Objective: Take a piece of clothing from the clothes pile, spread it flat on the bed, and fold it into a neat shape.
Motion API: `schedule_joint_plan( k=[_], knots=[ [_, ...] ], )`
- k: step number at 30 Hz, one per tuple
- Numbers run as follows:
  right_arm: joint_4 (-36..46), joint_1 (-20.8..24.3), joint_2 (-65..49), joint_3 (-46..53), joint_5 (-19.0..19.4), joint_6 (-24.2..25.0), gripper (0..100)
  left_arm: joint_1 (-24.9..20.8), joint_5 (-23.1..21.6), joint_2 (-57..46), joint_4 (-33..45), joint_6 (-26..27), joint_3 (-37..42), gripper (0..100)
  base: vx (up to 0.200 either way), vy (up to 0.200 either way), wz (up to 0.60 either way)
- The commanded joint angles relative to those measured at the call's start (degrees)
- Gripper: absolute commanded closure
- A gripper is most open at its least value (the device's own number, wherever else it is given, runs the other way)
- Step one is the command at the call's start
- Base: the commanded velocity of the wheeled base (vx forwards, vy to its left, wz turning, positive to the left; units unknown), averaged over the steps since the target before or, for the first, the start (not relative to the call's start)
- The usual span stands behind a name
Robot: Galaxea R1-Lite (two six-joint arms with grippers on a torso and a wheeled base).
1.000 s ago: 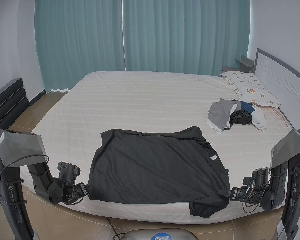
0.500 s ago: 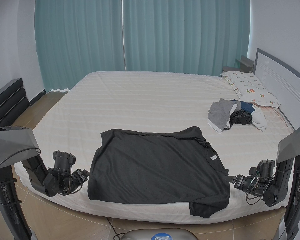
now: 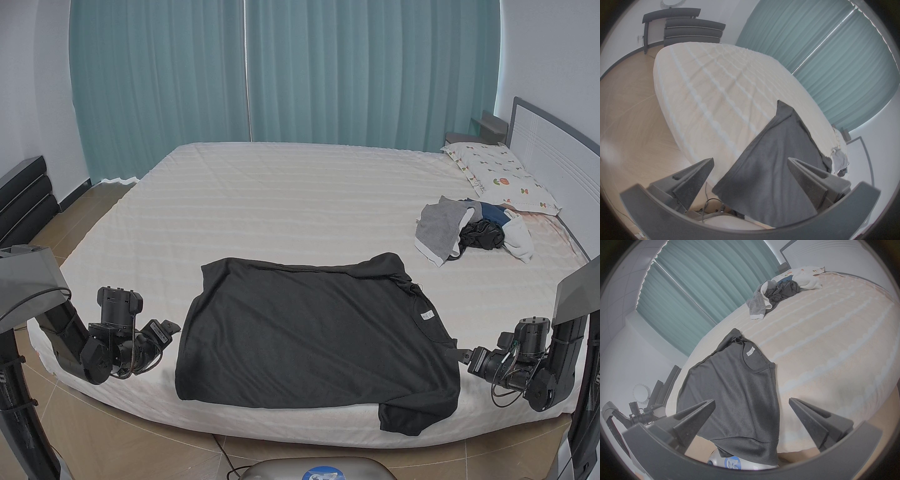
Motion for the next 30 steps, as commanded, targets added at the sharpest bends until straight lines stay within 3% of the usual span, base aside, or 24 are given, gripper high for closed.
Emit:
schedule_joint_plan(
  k=[1,8,13,26,30],
  knots=[
    [-0.1,0.1,-0.1,0.0,0.0,0.0,0,0.6,0.0,-0.5,-1.1,-1.7,-0.8,0,0.0,0.0,0.0],
    [-0.1,0.2,-0.1,0.0,0.0,0.0,0,2.2,-3.7,-1.7,-1.0,-3.6,-0.6,0,0.171,0.0,0.0],
    [-0.1,0.2,-0.1,0.0,0.0,0.0,0,2.0,-3.7,-1.5,-1.0,-3.7,-0.7,0,0.2,0.0,0.0],
    [0.0,0.5,0.0,0.1,0.0,0.0,0,1.8,-3.8,-1.5,-1.3,-3.7,-0.4,0,0.0,0.0,0.0],
    [-0.1,0.5,0.3,0.1,0.0,0.0,0,1.9,-3.8,-1.4,-1.2,-3.7,-0.4,0,0.0,0.2,0.0]
  ],
)
